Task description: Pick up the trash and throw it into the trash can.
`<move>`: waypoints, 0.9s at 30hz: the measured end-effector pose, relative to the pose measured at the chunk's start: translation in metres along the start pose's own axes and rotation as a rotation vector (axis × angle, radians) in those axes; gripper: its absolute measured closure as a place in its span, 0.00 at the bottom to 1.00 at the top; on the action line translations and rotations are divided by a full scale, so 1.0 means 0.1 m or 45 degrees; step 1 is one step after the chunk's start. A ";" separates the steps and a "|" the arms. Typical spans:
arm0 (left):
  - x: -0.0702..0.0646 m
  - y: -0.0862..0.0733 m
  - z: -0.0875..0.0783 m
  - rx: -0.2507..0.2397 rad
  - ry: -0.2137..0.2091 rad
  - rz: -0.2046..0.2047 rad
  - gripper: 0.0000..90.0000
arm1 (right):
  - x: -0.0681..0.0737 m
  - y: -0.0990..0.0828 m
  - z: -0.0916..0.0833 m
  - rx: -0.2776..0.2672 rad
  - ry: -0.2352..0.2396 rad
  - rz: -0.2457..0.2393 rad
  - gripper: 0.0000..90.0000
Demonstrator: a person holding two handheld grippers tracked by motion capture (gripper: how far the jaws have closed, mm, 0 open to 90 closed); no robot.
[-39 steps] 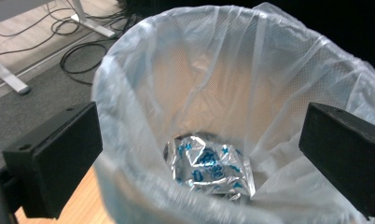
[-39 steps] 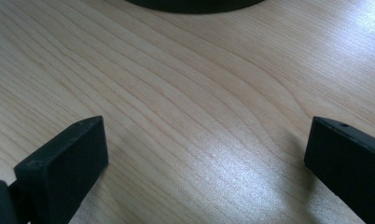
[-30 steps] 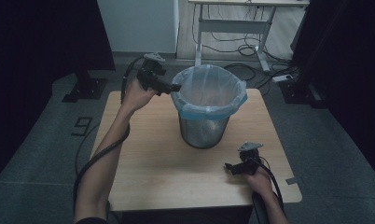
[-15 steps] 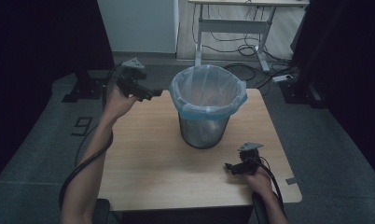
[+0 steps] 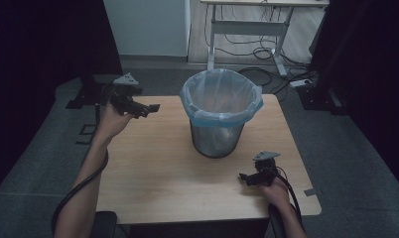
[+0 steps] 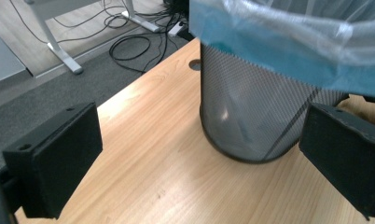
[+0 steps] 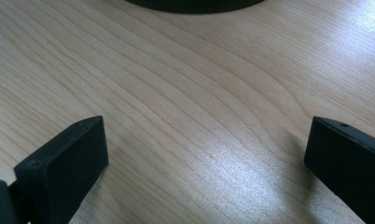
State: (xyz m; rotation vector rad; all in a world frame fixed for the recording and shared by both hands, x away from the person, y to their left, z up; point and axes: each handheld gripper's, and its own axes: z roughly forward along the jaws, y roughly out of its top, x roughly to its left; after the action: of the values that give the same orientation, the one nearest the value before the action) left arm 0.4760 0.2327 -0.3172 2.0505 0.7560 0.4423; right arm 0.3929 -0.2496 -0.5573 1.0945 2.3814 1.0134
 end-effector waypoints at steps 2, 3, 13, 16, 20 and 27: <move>0.01 -0.08 -0.02 0.000 0.005 -0.008 0.00 | 0.00 0.00 0.00 0.000 0.000 -0.001 0.00; 0.02 -0.12 -0.03 -0.001 0.006 -0.013 0.00 | 0.00 0.00 0.00 0.000 0.000 -0.001 0.00; -0.01 -0.42 -0.07 -0.008 0.015 -0.025 0.00 | 0.00 0.00 0.00 0.000 0.000 -0.001 0.00; -0.03 -0.51 -0.07 -0.023 0.006 -0.022 0.00 | 0.00 0.00 0.00 0.002 0.003 -0.002 0.00; -0.06 -0.64 -0.04 -0.027 0.000 -0.024 0.00 | 0.00 0.00 0.00 0.000 0.000 -0.001 0.00; -0.10 -0.83 0.02 -0.022 0.000 -0.029 0.00 | 0.00 0.00 0.00 -0.001 -0.003 -0.001 0.00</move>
State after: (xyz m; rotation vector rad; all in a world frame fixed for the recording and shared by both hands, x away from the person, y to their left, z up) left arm 0.4405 0.2604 -0.3877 2.0241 0.7720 0.4344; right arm 0.3927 -0.2496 -0.5574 1.0941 2.3791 1.0126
